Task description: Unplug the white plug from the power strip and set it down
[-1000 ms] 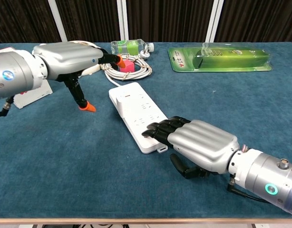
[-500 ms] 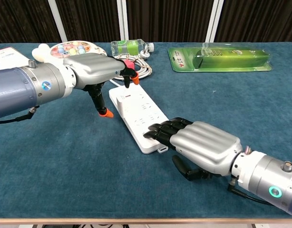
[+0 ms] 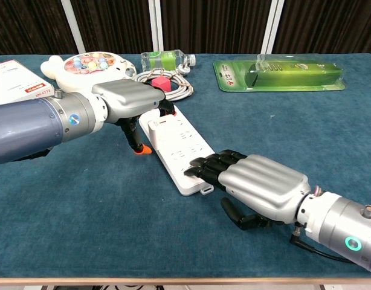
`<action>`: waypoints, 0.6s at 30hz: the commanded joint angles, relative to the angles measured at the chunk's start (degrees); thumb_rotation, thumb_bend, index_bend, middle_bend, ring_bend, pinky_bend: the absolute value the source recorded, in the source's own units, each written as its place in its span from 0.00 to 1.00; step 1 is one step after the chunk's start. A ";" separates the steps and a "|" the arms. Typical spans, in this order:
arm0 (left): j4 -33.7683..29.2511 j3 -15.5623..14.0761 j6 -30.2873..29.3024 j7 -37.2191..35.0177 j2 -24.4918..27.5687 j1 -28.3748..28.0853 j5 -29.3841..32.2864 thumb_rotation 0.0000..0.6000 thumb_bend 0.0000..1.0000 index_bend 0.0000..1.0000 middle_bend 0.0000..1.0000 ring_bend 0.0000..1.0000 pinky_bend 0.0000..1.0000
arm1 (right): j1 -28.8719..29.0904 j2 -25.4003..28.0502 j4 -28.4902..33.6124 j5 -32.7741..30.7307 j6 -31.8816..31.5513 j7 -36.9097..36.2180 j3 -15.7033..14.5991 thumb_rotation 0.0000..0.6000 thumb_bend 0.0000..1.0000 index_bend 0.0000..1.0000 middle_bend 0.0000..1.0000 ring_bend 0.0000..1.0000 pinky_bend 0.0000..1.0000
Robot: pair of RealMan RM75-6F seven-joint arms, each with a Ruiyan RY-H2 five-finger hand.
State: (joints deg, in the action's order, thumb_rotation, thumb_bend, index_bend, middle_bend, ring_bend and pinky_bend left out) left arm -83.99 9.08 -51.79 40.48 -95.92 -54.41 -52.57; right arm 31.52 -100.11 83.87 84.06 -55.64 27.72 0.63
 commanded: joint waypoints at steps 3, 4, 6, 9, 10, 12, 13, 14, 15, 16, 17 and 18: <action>0.44 -0.26 0.19 -0.54 -0.46 -0.45 -0.17 1.00 0.18 0.37 0.32 0.06 0.02 | 0.08 -0.05 -0.14 -0.25 -0.07 -0.21 -0.11 1.00 0.84 0.06 0.11 0.06 0.07; 0.52 -0.33 0.21 -0.54 -0.57 -0.56 -0.21 1.00 0.19 0.38 0.32 0.07 0.02 | 0.09 -0.08 -0.17 -0.32 -0.08 -0.27 -0.14 1.00 0.84 0.06 0.11 0.06 0.07; 0.65 -0.42 0.25 -0.69 -1.04 -0.80 -0.25 1.00 0.20 0.38 0.33 0.07 0.02 | 0.12 -0.11 -0.27 -0.36 -0.12 -0.38 -0.26 1.00 0.84 0.06 0.11 0.06 0.07; 0.88 -0.54 0.15 -0.62 -1.41 -1.06 -0.19 1.00 0.22 0.40 0.35 0.07 0.02 | 0.14 -0.06 -0.30 -0.45 -0.24 -0.53 -0.33 1.00 0.84 0.06 0.11 0.06 0.07; 0.96 -0.57 0.05 -0.59 -1.52 -1.11 -0.12 1.00 0.22 0.40 0.36 0.08 0.02 | 0.16 -0.02 -0.29 -0.47 -0.28 -0.56 -0.35 1.00 0.84 0.06 0.11 0.06 0.07; 1.15 -0.63 -0.17 -0.52 -1.74 -1.21 0.01 1.00 0.24 0.42 0.37 0.08 0.02 | 0.19 0.10 -0.28 -0.50 -0.38 -0.69 -0.37 1.00 0.84 0.06 0.11 0.06 0.07; 1.24 -0.67 -0.27 -0.50 -1.81 -1.25 0.00 1.00 0.25 0.42 0.38 0.08 0.02 | 0.21 0.14 -0.26 -0.54 -0.38 -0.77 -0.39 1.00 0.84 0.06 0.11 0.06 0.07; 1.32 -0.71 -0.37 -0.51 -1.90 -1.26 0.01 1.00 0.26 0.43 0.38 0.08 0.02 | 0.22 0.16 -0.27 -0.56 -0.39 -0.83 -0.42 1.00 0.84 0.06 0.11 0.06 0.07; 1.40 -0.73 -0.49 -0.54 -2.01 -1.27 -0.01 1.00 0.26 0.43 0.39 0.08 0.02 | 0.23 0.18 -0.31 -0.58 -0.41 -0.84 -0.45 1.00 0.84 0.06 0.11 0.06 0.07; 1.52 -0.77 -0.60 -0.57 -2.13 -1.28 -0.03 1.00 0.27 0.43 0.40 0.09 0.02 | 0.25 0.17 -0.34 -0.60 -0.41 -0.87 -0.49 1.00 0.84 0.06 0.11 0.06 0.07; 1.69 -0.85 -0.75 -0.56 -2.32 -1.30 -0.07 1.00 0.27 0.44 0.40 0.09 0.02 | 0.24 0.15 -0.38 -0.62 -0.44 -0.94 -0.55 1.00 0.84 0.06 0.11 0.06 0.07; 1.83 -0.92 -0.92 -0.55 -2.49 -1.28 -0.15 1.00 0.27 0.44 0.41 0.10 0.02 | 0.24 0.13 -0.42 -0.65 -0.45 -0.99 -0.61 1.00 0.84 0.06 0.11 0.06 0.07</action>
State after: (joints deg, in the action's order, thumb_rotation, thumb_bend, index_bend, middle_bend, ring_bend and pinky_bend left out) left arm -82.22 8.20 -52.65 39.93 -98.34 -55.69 -52.68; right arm 31.75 -99.98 83.45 83.41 -56.08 26.73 0.02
